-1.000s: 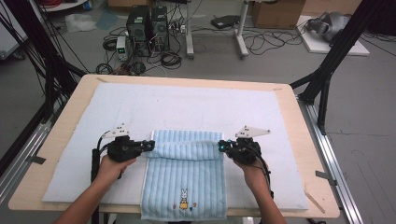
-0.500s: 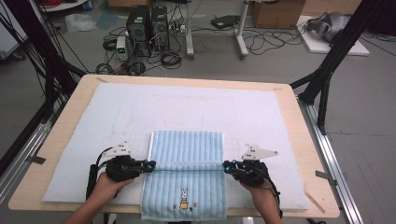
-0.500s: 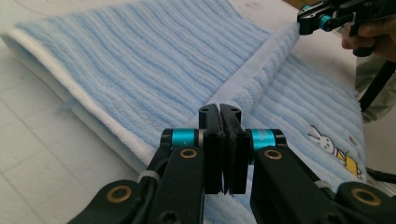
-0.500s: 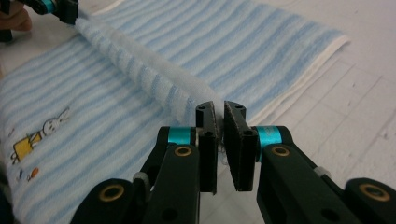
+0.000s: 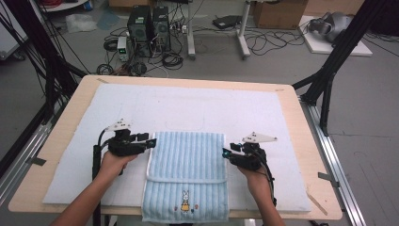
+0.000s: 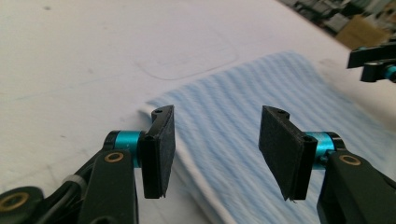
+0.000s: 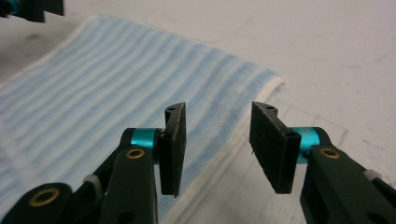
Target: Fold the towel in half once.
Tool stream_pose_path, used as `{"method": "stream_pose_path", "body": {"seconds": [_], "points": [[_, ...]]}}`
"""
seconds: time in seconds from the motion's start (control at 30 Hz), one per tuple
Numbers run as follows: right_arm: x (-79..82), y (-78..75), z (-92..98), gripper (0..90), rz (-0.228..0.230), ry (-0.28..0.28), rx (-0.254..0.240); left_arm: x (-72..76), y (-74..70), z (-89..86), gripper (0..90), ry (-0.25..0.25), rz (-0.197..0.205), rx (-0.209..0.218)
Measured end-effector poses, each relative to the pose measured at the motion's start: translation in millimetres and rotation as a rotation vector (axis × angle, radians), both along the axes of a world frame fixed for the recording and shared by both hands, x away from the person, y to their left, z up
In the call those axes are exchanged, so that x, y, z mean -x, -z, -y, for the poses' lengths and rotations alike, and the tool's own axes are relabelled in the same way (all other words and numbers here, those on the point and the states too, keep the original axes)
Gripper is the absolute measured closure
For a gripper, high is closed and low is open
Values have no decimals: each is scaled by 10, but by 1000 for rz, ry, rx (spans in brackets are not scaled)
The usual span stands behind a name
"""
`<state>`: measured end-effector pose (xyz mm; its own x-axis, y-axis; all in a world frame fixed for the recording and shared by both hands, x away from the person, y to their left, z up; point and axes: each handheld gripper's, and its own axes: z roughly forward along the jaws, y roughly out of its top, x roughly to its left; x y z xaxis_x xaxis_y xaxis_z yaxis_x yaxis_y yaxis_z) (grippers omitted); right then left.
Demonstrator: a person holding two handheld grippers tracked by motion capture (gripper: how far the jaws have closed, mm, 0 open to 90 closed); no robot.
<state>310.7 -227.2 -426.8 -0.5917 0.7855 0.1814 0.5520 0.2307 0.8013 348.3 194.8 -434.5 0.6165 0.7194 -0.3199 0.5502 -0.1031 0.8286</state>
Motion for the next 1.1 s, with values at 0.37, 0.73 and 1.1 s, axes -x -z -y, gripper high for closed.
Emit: {"method": "stream_pose_path", "body": {"seconds": [0.37,0.73,1.1], "points": [[-246,212,-183,847,-52,-33,106,-83,178,286,838,46,-77,-137],[-495,192,-213,860,-16,18,128,-460,132,309,853,-39,-92,-95],[-1048,161,-280,858,49,110,153,-966,141,353,851,-110,-17,-78]]}}
